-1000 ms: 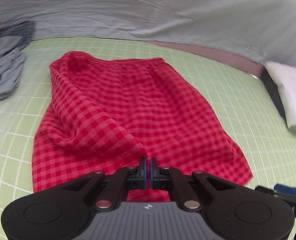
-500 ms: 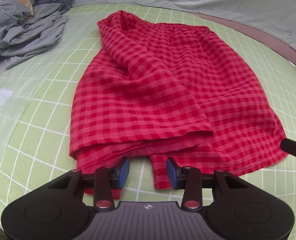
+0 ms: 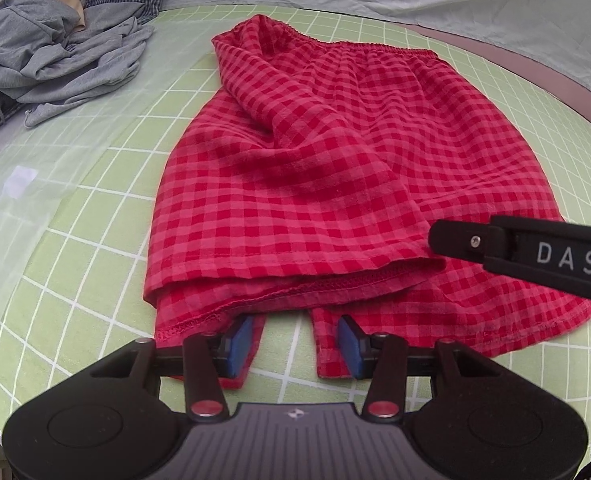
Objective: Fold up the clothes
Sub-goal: 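Grasp the shorts side edge with both grippers and fold it lengthwise over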
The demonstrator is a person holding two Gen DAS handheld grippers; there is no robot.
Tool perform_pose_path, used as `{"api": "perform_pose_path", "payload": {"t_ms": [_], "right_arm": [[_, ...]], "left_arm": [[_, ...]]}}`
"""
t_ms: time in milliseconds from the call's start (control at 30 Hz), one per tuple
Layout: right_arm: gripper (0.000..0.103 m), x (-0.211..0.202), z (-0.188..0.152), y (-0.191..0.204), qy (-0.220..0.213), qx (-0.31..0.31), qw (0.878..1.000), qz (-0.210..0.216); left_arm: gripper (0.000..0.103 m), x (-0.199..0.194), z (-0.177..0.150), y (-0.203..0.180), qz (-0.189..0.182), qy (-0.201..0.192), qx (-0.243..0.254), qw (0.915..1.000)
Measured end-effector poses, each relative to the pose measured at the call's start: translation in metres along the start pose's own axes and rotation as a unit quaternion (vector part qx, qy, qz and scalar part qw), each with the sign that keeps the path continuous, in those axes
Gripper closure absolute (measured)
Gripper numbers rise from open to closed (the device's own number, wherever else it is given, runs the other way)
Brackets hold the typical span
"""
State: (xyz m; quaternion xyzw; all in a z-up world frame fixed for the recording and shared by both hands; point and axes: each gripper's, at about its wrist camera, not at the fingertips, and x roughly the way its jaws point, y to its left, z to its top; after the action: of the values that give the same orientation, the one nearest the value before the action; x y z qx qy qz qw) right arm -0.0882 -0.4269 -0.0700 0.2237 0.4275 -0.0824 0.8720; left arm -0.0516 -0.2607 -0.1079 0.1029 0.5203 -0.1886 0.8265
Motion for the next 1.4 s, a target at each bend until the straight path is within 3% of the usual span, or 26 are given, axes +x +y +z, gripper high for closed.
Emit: {"api": "perform_pose_path", "payload": {"t_ms": [233,300,367,433,600,867,1100,1400], "right_arm": [[0.065,0.019,-0.002,0.0,0.031,0.012,0.998,0.046],[0.072,0.023,-0.002,-0.001,0.037,0.014,0.998,0.055],[0.09,0.025,-0.001,-0.003,0.041,0.013,0.997,0.067],[0.101,0.025,0.0,-0.004,0.039,0.006,0.996,0.078],[0.102,0.011,0.003,-0.008,0.009,0.005,0.997,0.077],[0.102,-0.04,0.004,-0.041,-0.065,0.036,0.997,0.008],[0.102,-0.066,-0.024,-0.051,-0.065,0.044,0.996,-0.035],[0.102,-0.078,-0.022,-0.049,-0.088,0.046,0.994,-0.049]], "left_arm": [[0.054,0.005,0.007,-0.001,0.021,0.004,-0.006,0.9998],[0.054,0.005,0.007,-0.002,0.022,0.005,-0.007,0.9997],[0.053,0.005,0.007,-0.002,0.024,0.005,-0.007,0.9997],[0.052,0.005,0.007,-0.001,0.024,0.004,-0.004,0.9997],[0.049,0.005,0.005,0.001,0.029,0.004,-0.003,0.9996],[0.042,0.002,-0.002,0.003,0.038,-0.003,0.015,0.9992],[0.043,-0.006,-0.016,-0.004,0.034,0.0,0.056,0.9979],[0.042,-0.008,-0.021,0.011,0.048,-0.002,0.029,0.9984]]}}
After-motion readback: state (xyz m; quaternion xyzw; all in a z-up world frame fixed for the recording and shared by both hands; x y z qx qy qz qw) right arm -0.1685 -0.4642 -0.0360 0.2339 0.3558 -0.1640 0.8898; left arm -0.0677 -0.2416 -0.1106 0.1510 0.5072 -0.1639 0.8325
